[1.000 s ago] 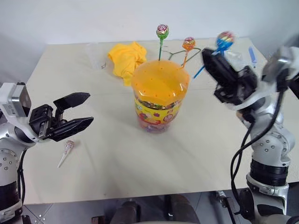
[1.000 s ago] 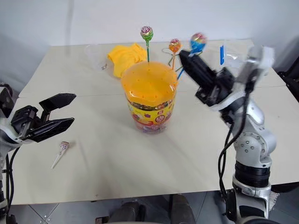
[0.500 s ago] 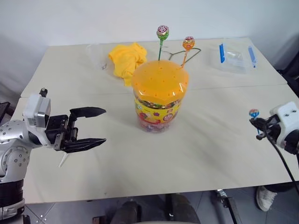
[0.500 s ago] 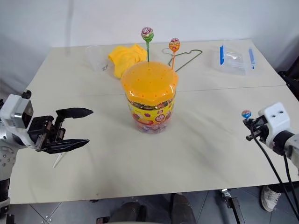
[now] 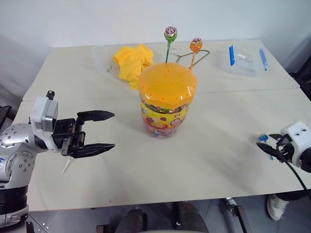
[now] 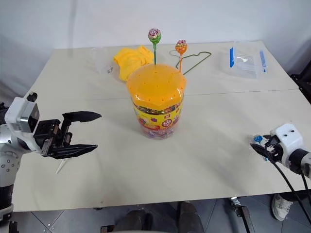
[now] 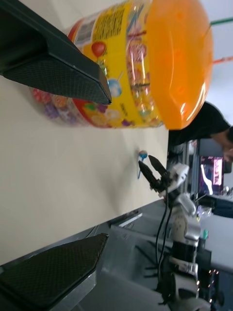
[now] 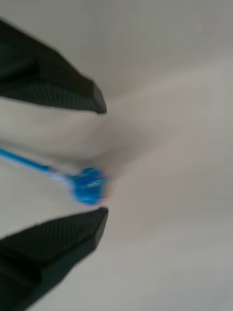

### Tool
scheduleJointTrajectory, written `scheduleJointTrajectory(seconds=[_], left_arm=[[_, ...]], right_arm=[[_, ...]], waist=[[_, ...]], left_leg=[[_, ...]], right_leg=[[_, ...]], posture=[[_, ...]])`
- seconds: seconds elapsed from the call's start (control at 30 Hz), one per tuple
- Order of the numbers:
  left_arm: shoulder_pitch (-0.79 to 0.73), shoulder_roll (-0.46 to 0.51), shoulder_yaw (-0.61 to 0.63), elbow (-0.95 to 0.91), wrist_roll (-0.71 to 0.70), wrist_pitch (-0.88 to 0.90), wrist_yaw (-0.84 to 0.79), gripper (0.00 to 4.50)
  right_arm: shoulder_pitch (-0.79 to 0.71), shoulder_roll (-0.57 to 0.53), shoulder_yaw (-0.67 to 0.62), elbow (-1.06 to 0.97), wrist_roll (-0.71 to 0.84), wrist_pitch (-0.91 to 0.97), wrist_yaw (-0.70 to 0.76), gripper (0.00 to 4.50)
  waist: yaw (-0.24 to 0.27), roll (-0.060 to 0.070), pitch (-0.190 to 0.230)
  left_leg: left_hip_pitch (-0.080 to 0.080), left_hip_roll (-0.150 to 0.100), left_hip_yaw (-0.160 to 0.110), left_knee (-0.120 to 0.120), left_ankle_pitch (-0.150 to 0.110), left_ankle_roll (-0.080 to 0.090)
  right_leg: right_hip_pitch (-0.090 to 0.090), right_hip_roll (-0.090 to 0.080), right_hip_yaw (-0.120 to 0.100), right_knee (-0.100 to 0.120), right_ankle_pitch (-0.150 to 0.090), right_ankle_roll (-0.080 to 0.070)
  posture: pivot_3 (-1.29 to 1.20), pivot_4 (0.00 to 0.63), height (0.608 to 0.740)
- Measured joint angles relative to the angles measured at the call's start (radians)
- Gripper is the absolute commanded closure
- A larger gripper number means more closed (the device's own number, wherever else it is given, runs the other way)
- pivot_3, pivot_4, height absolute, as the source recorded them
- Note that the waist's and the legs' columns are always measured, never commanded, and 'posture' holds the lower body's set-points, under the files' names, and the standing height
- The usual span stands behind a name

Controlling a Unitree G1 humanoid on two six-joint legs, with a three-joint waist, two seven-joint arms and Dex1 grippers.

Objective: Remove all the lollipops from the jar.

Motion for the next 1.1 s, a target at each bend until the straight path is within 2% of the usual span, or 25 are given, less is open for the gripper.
scheduleJointTrajectory(seconds=[0.07,0.17,0.33,0.5,0.67,0.8,1.03,1.1], left_arm=[[-0.013,-0.019,0.024,0.0,-0.022,0.01,0.042,0.0],[-0.011,-0.038,0.091,0.008,-0.079,0.039,0.11,0.0],[0.079,-0.042,0.167,0.078,-0.088,0.045,0.134,0.0],[0.085,-0.055,0.188,0.064,-0.098,0.045,0.154,0.0],[0.079,-0.079,0.19,0.027,-0.115,0.045,0.182,0.0],[0.093,-0.081,0.189,0.018,-0.115,0.045,0.187,0.0],[0.094,-0.084,0.19,-0.017,-0.118,0.04,0.201,0.0],[0.093,-0.087,0.189,-0.024,-0.121,0.039,0.206,0.0]], right_arm=[[-0.046,0.026,-0.03,-0.031,0.062,-0.035,0.049,1.21],[-0.194,0.078,-0.034,-0.105,0.189,0.004,0.058,1.21],[-0.495,0.18,0.089,-0.175,0.29,0.139,-0.02,1.21],[-0.715,0.285,0.242,-0.152,0.278,0.242,-0.107,1.21],[-0.835,0.369,0.297,-0.088,0.253,0.298,-0.162,1.21],[-0.852,0.387,0.314,-0.072,0.244,0.311,-0.151,2.09],[-0.853,0.395,0.3,-0.04,0.239,0.301,-0.107,4.42],[-0.853,0.41,0.271,-0.032,0.255,0.283,-0.097,4.47]], waist=[[-0.001,0.0,0.0],[-0.012,0.0,0.0],[-0.014,0.0,0.0],[0.005,0.0,0.0],[0.0,0.0,0.0],[-0.006,0.0,0.0],[-0.005,0.0,0.0],[-0.005,0.0,0.0]], left_leg=[[0.0,0.0,0.0,0.0,0.0,0.0],[0.001,0.002,0.0,0.0,0.0,-0.001],[0.001,0.003,-0.001,0.0,-0.001,-0.002],[-0.005,0.002,-0.007,0.002,-0.001,-0.002],[-0.011,0.0,-0.01,0.005,-0.001,-0.002],[-0.012,0.0,-0.01,0.005,-0.001,-0.002],[-0.012,0.0,-0.009,0.012,-0.001,-0.002],[-0.012,0.0,-0.01,0.012,-0.001,-0.002]], right_leg=[[0.0,0.0,0.0,0.0,0.0,0.0],[0.0,0.001,0.0,0.0,0.0,0.0],[0.0,0.002,-0.001,0.0,-0.001,-0.001],[-0.002,0.0,-0.007,0.001,0.0,-0.001],[-0.005,-0.001,-0.011,0.001,0.0,-0.001],[-0.006,-0.001,-0.016,0.001,0.0,-0.001],[-0.006,-0.001,-0.012,0.008,0.0,-0.001],[-0.006,-0.001,-0.01,0.008,0.0,-0.001]], posture=[[0.0,0.15,0.74],[0.0,0.15,0.74],[0.0,0.15,0.74],[0.0,0.15,0.74],[0.0,0.15,0.74],[0.0,0.15,0.74],[0.0,0.15,0.74],[0.0,0.15,0.74]])
